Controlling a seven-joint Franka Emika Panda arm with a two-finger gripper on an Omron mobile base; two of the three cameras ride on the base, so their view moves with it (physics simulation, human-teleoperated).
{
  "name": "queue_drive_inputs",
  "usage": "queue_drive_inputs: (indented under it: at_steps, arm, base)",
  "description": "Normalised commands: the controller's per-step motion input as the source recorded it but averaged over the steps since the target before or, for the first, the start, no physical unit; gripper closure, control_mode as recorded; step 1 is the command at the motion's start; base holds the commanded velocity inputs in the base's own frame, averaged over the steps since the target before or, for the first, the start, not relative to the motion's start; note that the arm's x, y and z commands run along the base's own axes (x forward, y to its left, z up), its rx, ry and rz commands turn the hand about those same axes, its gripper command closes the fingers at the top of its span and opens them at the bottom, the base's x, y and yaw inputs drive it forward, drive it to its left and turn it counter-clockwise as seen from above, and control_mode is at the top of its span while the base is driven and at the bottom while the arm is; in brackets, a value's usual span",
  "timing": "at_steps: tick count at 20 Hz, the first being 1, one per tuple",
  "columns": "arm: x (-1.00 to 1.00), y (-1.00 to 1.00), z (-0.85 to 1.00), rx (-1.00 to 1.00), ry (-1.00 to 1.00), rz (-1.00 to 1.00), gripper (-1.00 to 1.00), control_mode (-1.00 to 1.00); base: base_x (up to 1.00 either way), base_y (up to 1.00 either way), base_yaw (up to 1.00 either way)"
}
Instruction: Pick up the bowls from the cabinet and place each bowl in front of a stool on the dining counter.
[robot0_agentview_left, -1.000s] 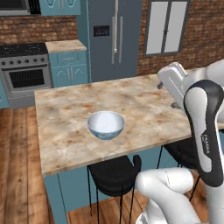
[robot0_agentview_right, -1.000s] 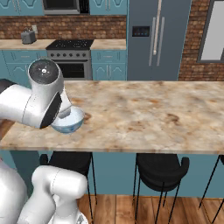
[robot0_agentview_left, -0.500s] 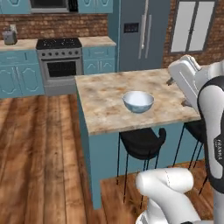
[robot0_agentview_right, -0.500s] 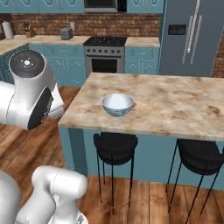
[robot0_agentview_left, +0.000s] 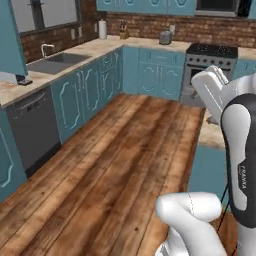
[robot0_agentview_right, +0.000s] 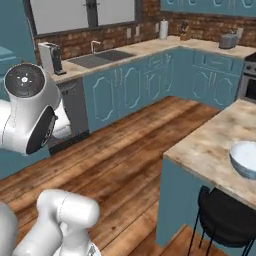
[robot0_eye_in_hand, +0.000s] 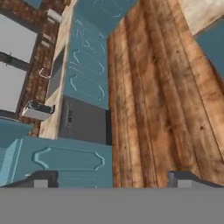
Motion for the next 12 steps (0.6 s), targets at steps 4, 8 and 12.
queue_drive_inputs:
  at_steps: [4, 8, 12]
  arm:
    - [0.00, 0.00, 0.00, 0.00, 0.00, 0.00, -1.00, 1.00]
    - [0.00, 0.00, 0.00, 0.00, 0.00, 0.00, -1.00, 1.00]
    - [0.00, 0.00, 0.00, 0.00, 0.00, 0.00, -1.00, 1.00]
  base:
    - [0.00, 0.00, 1.00]
    - [0.00, 0.00, 1.00]
    - [0.31, 0.00, 0.93]
